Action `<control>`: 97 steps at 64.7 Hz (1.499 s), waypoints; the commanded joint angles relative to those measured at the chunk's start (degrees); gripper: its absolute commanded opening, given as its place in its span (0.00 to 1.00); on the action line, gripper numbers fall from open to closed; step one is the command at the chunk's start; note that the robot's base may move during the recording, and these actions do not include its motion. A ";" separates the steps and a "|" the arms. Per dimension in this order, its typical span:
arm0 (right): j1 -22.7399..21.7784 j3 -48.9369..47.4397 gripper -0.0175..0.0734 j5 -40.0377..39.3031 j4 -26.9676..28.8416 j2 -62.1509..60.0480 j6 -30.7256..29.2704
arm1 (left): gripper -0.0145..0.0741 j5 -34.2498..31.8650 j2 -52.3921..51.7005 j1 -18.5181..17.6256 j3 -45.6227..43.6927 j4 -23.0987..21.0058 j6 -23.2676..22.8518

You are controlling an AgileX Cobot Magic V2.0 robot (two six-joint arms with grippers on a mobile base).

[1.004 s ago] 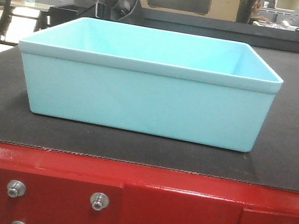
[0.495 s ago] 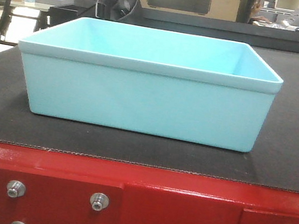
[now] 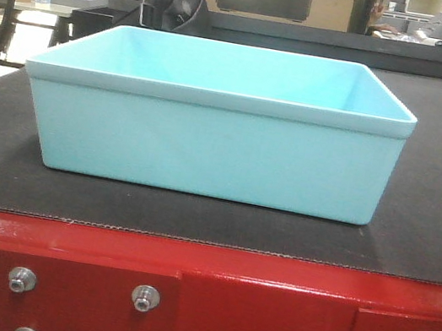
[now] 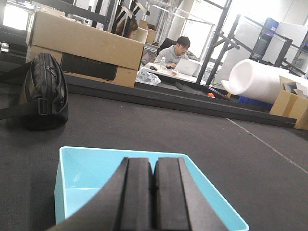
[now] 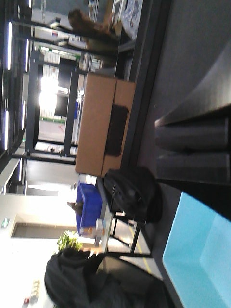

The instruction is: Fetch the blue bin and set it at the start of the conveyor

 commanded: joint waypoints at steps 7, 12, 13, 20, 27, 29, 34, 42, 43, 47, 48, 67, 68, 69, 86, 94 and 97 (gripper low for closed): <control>-10.13 8.52 0.01 -5.74 7.48 -3.79 -8.09 | 0.04 -1.07 -0.31 -0.35 0.11 0.06 0.28; -12.06 12.06 0.01 -5.84 7.48 -6.56 -8.09 | 0.04 -1.07 -0.31 -0.35 0.11 0.06 0.28; -12.26 12.75 0.01 -5.84 7.48 -7.06 -8.09 | 0.04 -1.07 -0.31 -0.35 0.11 0.06 0.28; -12.60 18.62 0.01 -5.84 8.59 -10.96 -7.65 | 0.04 -1.07 -0.31 -0.35 0.11 0.06 0.28; -12.60 23.56 0.01 -5.84 9.21 -14.74 -7.65 | 0.04 -1.07 -0.31 -0.35 0.11 0.06 0.28; -12.72 24.56 0.01 -5.84 9.50 -15.70 -7.65 | 0.04 -1.07 -0.31 -0.35 0.11 0.06 0.28; -13.20 27.28 0.01 -5.88 11.45 -18.17 -7.65 | 0.04 -1.07 -0.31 -0.35 0.11 0.06 0.28; -14.04 30.82 0.01 -5.88 12.60 -22.72 -7.65 | 0.04 -1.07 -0.31 -0.35 0.11 0.06 0.28; -14.04 31.01 0.01 -5.88 12.60 -22.72 -7.65 | 0.04 -1.07 -0.31 -0.35 0.11 0.06 0.28; -14.47 31.01 0.01 -6.55 12.60 -22.72 -7.65 | 0.04 -1.07 -0.31 -0.35 0.11 0.06 0.28; -14.55 31.01 0.01 -6.84 12.60 -22.72 -7.65 | 0.04 -1.07 -0.31 -0.35 0.11 0.06 0.28; -16.71 31.01 0.01 -5.35 12.60 -22.72 -7.65 | 0.04 -1.18 -0.31 -0.35 0.11 0.06 0.28; -16.64 31.01 0.01 -5.27 12.60 -22.72 -7.65 | 0.04 -1.18 -0.31 -0.35 0.11 0.06 0.28; -16.64 31.01 0.01 -5.27 12.60 -22.72 -7.65 | 0.04 -1.18 -0.31 -0.35 0.11 0.06 0.28; -16.21 31.01 0.01 -4.82 12.60 -22.72 -7.65 | 0.04 -1.18 -0.31 -0.35 0.11 0.06 0.28; -16.21 31.01 0.01 -4.82 12.60 -22.72 -7.65 | 0.04 -1.18 -0.31 -0.35 0.11 0.06 0.28; -16.21 31.01 0.01 -4.82 12.60 -22.72 -7.65 | 0.04 -1.18 -0.31 -0.35 0.11 0.06 0.28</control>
